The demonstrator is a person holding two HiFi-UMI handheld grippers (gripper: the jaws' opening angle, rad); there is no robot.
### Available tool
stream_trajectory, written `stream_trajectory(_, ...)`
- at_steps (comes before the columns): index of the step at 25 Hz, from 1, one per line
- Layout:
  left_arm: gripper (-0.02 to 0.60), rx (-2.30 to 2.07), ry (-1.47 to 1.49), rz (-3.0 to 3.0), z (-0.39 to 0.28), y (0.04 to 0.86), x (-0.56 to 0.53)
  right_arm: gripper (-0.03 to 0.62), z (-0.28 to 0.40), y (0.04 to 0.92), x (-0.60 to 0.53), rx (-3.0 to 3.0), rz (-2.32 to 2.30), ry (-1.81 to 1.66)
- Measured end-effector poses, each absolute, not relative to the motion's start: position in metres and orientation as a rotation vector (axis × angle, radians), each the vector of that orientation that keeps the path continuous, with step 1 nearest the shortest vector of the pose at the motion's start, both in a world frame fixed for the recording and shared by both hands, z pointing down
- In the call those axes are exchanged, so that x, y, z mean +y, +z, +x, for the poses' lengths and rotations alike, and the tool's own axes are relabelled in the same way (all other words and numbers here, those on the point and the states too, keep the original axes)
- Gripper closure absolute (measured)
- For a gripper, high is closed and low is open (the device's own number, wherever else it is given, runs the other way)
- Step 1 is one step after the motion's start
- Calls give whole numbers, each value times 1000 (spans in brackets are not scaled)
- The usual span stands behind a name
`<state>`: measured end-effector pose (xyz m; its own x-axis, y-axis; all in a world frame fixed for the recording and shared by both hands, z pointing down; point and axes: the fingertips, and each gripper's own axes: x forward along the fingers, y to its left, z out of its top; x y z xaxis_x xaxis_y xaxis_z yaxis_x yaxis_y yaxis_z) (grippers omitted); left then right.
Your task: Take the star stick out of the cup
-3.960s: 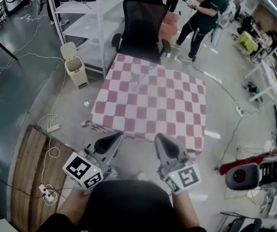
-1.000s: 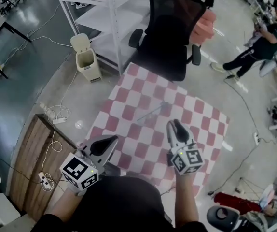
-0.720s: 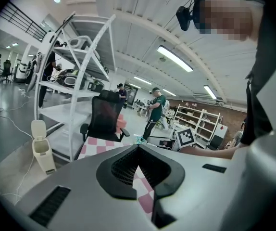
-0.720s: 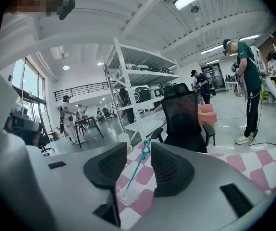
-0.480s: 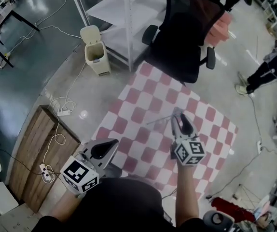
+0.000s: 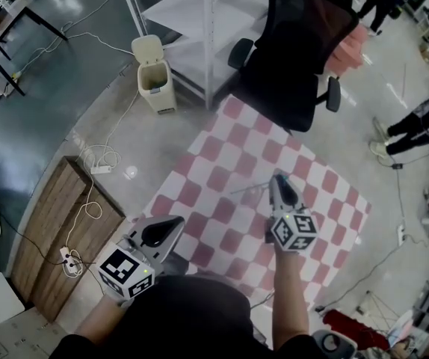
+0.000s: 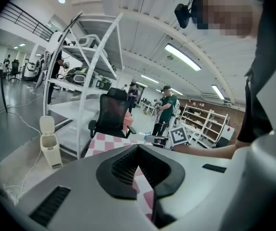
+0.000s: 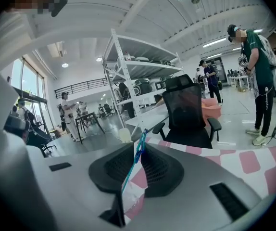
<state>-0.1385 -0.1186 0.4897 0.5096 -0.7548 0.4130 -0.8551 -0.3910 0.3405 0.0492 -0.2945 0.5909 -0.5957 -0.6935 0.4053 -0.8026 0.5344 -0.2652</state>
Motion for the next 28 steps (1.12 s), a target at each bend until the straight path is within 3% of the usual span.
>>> stream_trajectory(12, 541, -1305, 237, 2274, -135, 479, -109, 565, 43, 555, -279, -2578, 1253, 524)
stream_trajectory(28, 541, -1131, 138, 2455, -87, 447, -117, 565, 73, 423, -202, -2715, 1398, 355)
